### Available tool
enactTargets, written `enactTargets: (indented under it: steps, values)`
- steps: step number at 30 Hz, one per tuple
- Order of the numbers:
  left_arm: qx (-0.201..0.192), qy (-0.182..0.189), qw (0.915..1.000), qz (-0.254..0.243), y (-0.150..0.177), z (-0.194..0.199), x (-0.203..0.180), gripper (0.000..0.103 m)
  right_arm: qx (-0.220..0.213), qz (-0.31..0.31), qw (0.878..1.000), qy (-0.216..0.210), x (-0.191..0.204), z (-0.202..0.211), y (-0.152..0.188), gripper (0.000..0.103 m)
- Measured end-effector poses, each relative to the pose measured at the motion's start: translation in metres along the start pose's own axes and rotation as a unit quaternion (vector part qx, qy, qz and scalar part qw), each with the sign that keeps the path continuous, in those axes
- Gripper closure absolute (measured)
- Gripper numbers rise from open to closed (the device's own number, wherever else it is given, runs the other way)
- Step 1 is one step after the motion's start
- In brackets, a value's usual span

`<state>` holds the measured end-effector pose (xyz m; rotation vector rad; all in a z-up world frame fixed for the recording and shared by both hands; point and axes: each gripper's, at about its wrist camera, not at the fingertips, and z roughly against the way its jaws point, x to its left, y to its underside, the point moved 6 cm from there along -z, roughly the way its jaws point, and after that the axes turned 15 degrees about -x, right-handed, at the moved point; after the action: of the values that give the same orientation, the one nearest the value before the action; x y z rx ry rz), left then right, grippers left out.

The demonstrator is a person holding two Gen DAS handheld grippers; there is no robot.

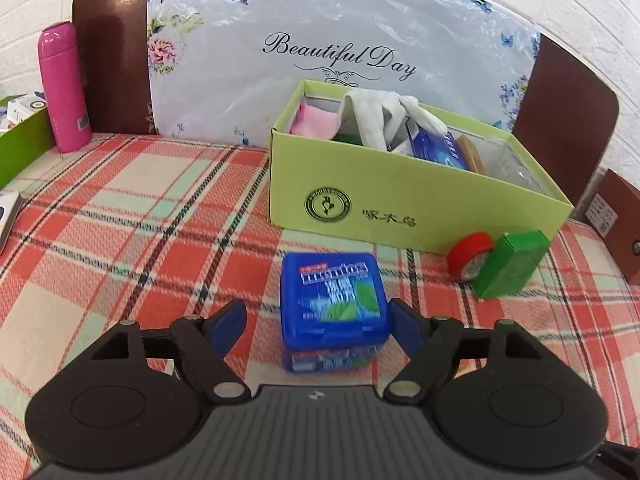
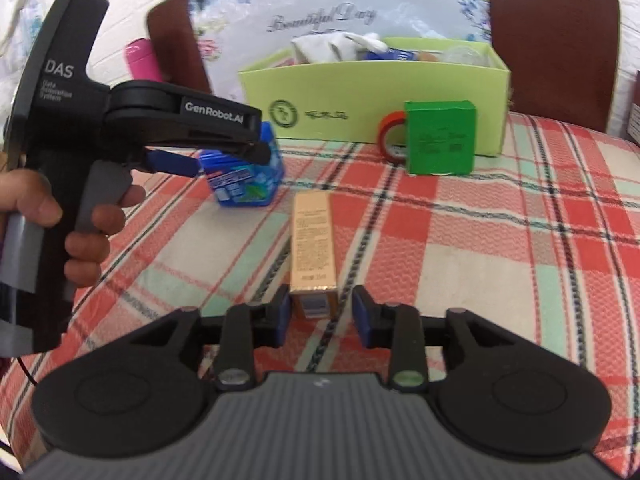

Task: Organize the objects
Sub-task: 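Grasp the blue mentos tin with the left tool while the right grasps the gold box, then carry mentos tin and gold box into the lime-green box and release both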

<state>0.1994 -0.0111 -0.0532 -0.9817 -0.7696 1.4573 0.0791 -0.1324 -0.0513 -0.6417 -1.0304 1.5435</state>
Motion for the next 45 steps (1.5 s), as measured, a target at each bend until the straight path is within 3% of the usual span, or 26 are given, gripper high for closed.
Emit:
enactTargets:
  steps: [1,3,5,6,7,9,12,18,20,22,24,28,31,36,37,40,45]
  values:
    - [0.001,-0.001,1.0000,0.002,-0.001,-0.003,0.001,0.023,-0.003,0.005,1.000,0.005,0.001,0.000,-0.002,0.060]
    - [0.003,0.002,1.0000,0.009,-0.002,-0.006,0.002,0.023,-0.010,0.012,1.000,0.006,0.004,-0.003,-0.005,0.044]
    - [0.007,0.013,0.9998,0.014,-0.002,-0.007,0.003,0.028,-0.013,0.016,1.000,0.005,0.007,-0.009,-0.006,0.041]
    - [0.011,0.022,0.9995,0.018,-0.001,-0.006,0.002,0.038,-0.011,0.017,1.000,0.007,0.009,-0.012,-0.005,0.042]
    - [0.017,0.028,0.9993,0.019,0.001,-0.004,0.003,0.041,-0.006,0.018,1.000,0.011,0.009,-0.016,-0.004,0.043]
    - [0.019,0.033,0.9992,0.007,0.005,0.003,0.003,0.042,-0.002,0.019,1.000,0.019,0.010,-0.019,0.000,0.067]
    - [0.025,0.041,0.9987,-0.014,0.012,0.017,0.004,0.042,-0.008,0.018,0.999,0.040,0.007,-0.016,0.002,0.079]
    - [0.050,0.065,0.9955,-0.049,0.031,0.053,0.006,0.043,-0.002,0.002,0.996,0.090,-0.004,0.004,0.010,0.079]
    - [0.047,0.053,0.9960,-0.056,0.034,0.058,0.007,0.039,-0.002,-0.004,0.996,0.087,-0.005,0.007,0.012,0.077]
    - [0.036,0.034,0.9968,-0.062,0.033,0.057,0.008,0.028,-0.003,-0.009,0.997,0.082,-0.004,0.007,0.012,0.068]
    - [0.032,0.029,0.9971,-0.063,0.031,0.054,0.007,0.028,-0.007,-0.011,0.997,0.077,-0.004,0.007,0.011,0.061]
    - [0.035,0.054,0.9960,-0.062,0.033,0.052,0.001,0.033,-0.017,-0.023,0.998,0.053,-0.005,0.007,0.011,0.060]
    - [0.034,0.053,0.9951,-0.076,0.036,0.053,-0.001,0.033,-0.020,-0.037,0.998,0.041,-0.011,0.005,0.010,0.060]
    - [0.049,0.043,0.9955,-0.069,0.041,0.043,0.003,0.034,-0.020,-0.024,0.998,0.048,-0.014,0.001,0.006,0.060]
    - [0.052,0.047,0.9956,-0.062,0.040,0.043,0.003,0.044,-0.019,-0.024,0.998,0.047,-0.014,0.000,0.006,0.060]
    - [0.060,0.040,0.9953,-0.064,0.037,0.041,0.002,0.044,-0.016,-0.014,0.999,0.050,-0.014,-0.004,0.006,0.078]
    - [0.046,0.036,0.9957,-0.072,0.023,0.042,-0.003,0.044,-0.015,-0.026,0.999,0.037,-0.016,-0.001,-0.001,0.079]
